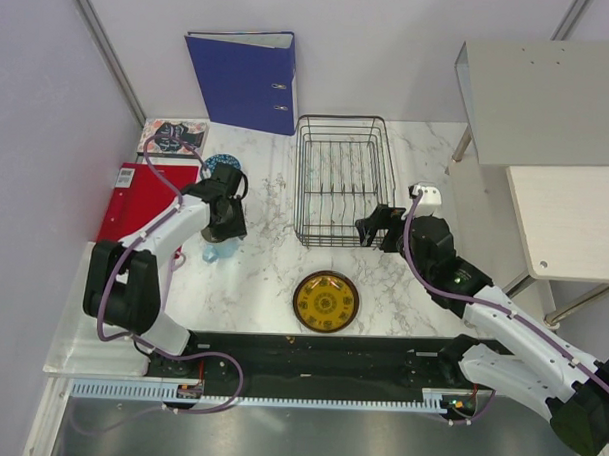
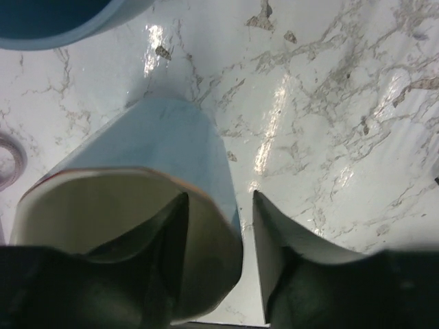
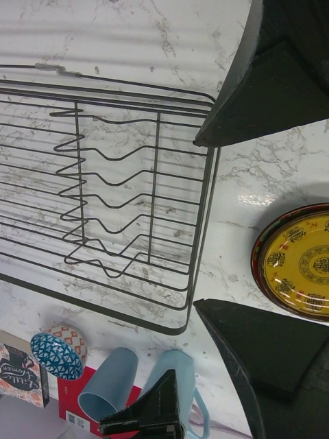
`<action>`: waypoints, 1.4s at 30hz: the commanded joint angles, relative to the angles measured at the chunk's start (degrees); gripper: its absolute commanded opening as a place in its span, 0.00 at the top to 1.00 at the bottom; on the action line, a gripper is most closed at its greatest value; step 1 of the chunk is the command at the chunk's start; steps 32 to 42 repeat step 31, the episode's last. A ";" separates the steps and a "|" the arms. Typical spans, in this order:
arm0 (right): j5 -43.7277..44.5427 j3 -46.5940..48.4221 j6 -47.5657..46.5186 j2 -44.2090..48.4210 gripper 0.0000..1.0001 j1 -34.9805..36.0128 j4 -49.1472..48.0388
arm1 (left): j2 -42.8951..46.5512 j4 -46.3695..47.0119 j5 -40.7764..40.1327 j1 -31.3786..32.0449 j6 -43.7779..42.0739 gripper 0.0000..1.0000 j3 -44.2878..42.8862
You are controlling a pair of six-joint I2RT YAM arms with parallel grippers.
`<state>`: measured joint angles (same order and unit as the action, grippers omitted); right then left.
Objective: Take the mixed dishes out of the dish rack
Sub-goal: Place the cup at the center of the board, then reset both arms
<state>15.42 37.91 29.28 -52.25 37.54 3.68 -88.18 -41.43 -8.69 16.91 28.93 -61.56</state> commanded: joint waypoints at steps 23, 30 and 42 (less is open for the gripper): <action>0.49 0.23 -1.07 -0.13 0.02 0.17 -0.96 | 23.84 -7.35 -18.64 15.78 -3.09 0.23 -12.44; 0.23 1.20 -1.06 0.30 0.02 0.17 -0.26 | 19.81 -5.59 -16.45 23.07 -5.28 0.24 -11.83; 0.40 1.46 -1.41 0.31 0.02 0.17 0.35 | 19.54 -5.33 -15.93 23.52 -5.46 0.24 -11.83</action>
